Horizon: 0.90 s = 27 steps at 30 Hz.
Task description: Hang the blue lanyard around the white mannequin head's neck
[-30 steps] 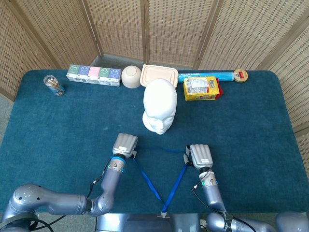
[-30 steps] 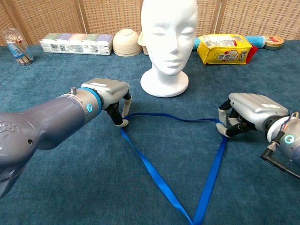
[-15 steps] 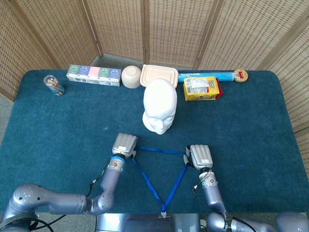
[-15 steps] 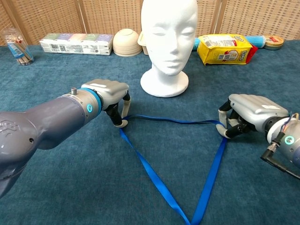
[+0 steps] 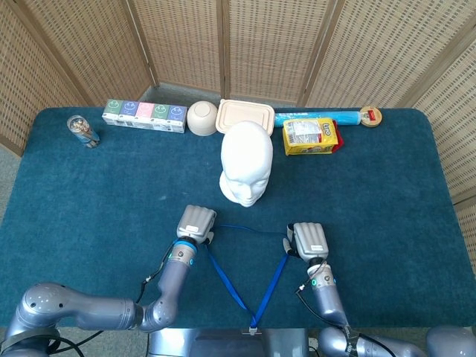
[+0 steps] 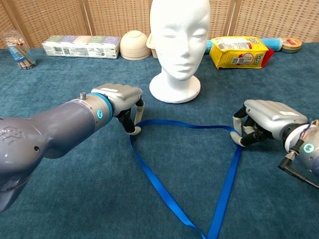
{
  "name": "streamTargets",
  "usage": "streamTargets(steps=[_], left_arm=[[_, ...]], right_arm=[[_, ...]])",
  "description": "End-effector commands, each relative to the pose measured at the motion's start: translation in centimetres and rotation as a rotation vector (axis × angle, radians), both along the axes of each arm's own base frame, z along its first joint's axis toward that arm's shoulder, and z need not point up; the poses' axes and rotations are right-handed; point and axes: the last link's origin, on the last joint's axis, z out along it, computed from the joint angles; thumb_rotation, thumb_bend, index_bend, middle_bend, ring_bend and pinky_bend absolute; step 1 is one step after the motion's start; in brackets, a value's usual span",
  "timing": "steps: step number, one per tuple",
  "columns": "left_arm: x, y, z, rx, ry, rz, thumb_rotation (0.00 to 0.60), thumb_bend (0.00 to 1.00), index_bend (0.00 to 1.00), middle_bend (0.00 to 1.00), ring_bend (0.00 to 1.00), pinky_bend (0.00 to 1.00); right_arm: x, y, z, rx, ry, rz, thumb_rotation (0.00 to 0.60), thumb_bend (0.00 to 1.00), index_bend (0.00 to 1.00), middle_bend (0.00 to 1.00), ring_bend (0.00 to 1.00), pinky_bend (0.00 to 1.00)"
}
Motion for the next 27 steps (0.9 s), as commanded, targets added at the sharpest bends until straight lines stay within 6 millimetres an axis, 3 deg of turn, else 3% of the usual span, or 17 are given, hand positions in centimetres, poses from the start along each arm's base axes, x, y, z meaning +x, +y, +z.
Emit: streamTargets(steps=[1,27], left_arm=[[0.02,-0.08,-0.17,-0.003,0.003,0.0,0.498,0.35,0.54,1.0,1.0,0.96],[0.02,0.01,-0.59,0.012,0.022,-0.008,0.502,0.43,0.62,1.0,1.0,0.99]], right_arm=[[-0.01,0.02,0.02,0.001,-0.002,-0.002,0.477,0.51,0.61,0.89,1.0,1.0],[-0.25,-0.06,0.29,-0.006,-0.017,-0.013,0.476,0.51,0.62,0.89,1.0,1.0]])
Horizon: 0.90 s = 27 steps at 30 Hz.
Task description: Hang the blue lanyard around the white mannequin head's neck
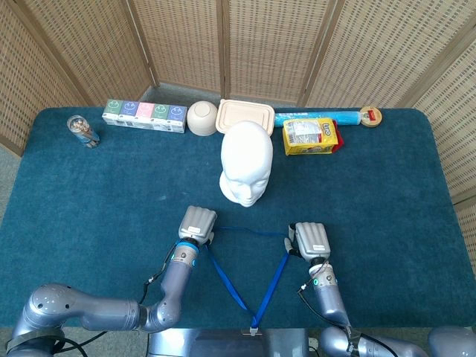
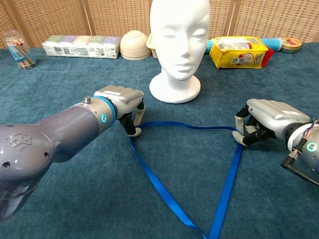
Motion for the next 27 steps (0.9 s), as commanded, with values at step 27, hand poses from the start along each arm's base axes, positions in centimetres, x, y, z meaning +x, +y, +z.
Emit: streamTargets(steps=[27], left_arm=[[-1.6,0.2,6.9,0.118,-0.237,-0.047,0.507,0.43,0.64,1.0,1.0,0.99]], right_arm=[[2.5,-0.1,3.9,-0.111,-0.096,0.068,0.475,0.52,0.65,0.91,1.0,1.0]])
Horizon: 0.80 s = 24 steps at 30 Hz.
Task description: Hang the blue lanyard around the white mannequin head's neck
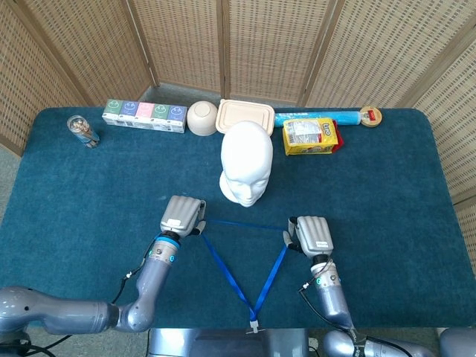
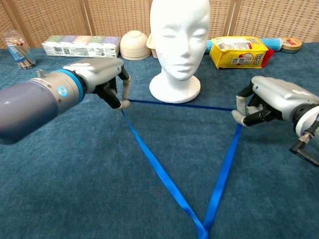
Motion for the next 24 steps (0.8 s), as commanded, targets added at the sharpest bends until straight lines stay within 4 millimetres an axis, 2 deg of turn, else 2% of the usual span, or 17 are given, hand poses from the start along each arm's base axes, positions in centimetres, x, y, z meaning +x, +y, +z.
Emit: streamTargets(steps=[1,7,18,24], left_arm=[[0.0,-0.1,1.3,0.03,-0.048,-0.008,0.506,0.43,0.64,1.0,1.0,0.99],[0.7,0.1,3.5,0.072,-0.113,-0.037,0.506,0.43,0.64,1.0,1.0,0.99],[3.5,0.2,6.7,0.11,-0.208,-0.096,0.505,0.42,0.64,1.0,1.0,0.99],[5.4,0.7,9.2,0.139,-0.273,-0.117,0.507,0.42,0.64,1.0,1.0,0.99]], right_arm=[[0.7,-0.2,1.4,-0.042,-0.013,0.025,0.475,0.52,0.65,0.91,1.0,1.0],[2.1,-0.5,3.0,-0.082,-0.035,0.058,0.476,0.52,0.66,0.92,1.0,1.0],[4.6,-2.0,6.4,-0.152,-0.07,0.117,0.478,0.52,0.66,0.92,1.0,1.0],[6.3,-3.0,8.8,-0.19,-0.086,0.158,0.475,0.52,0.66,0.92,1.0,1.0]])
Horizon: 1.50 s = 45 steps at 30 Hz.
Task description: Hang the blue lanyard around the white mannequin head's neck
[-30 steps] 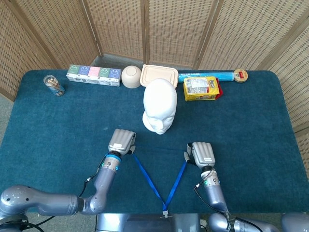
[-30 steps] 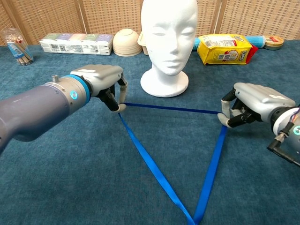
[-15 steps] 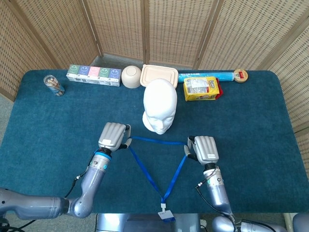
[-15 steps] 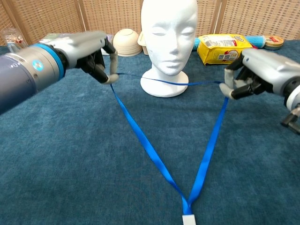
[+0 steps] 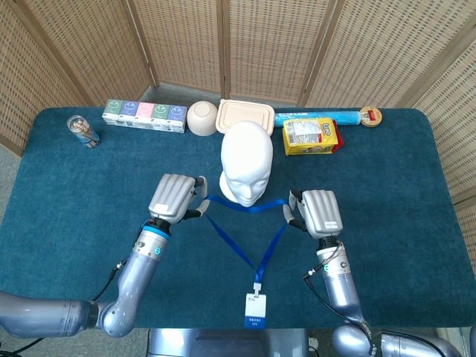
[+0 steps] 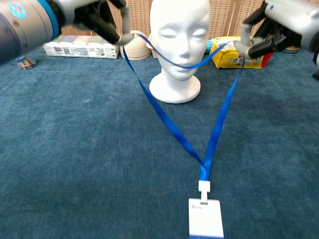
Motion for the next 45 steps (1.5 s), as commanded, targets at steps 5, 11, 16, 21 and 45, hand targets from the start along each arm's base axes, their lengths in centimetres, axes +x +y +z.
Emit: streamTargets(steps=[5,11,16,21,45], left_arm=[[2.4,1.1,3.5,0.06,-0.065,-0.025,0.508,0.42,0.64,1.0,1.0,0.99],[3.4,1.6,4.9,0.085,-0.081,-0.04,0.508,0.42,0.64,1.0,1.0,0.99],[4.1,2.0,5.7,0.098,-0.103,-0.04,0.504,0.42,0.65,1.0,1.0,0.99],[4.5,2.8,7.0,0.125,-0.121,-0.032,0.505,0.42,0.65,1.0,1.0,0.99],[4.5,7.8,7.0,0.138,-0.075,0.04,0.507,0.42,0.65,1.0,1.0,0.99]], right_arm=[[2.1,-1.6,3.2,-0.065,-0.002,0.047,0.477,0.52,0.66,0.92,1.0,1.0],[2.8,-2.6,4.8,-0.102,-0.007,0.056,0.477,0.52,0.67,0.92,1.0,1.0],[3.3,-3.4,5.9,-0.123,-0.013,0.062,0.477,0.52,0.67,0.92,1.0,1.0],[4.1,-4.5,7.0,-0.146,-0.023,0.078,0.478,0.52,0.67,0.92,1.0,1.0],[5.0,-9.6,8.4,-0.171,0.011,0.053,0.478,0.52,0.68,0.93,1.0,1.0]])
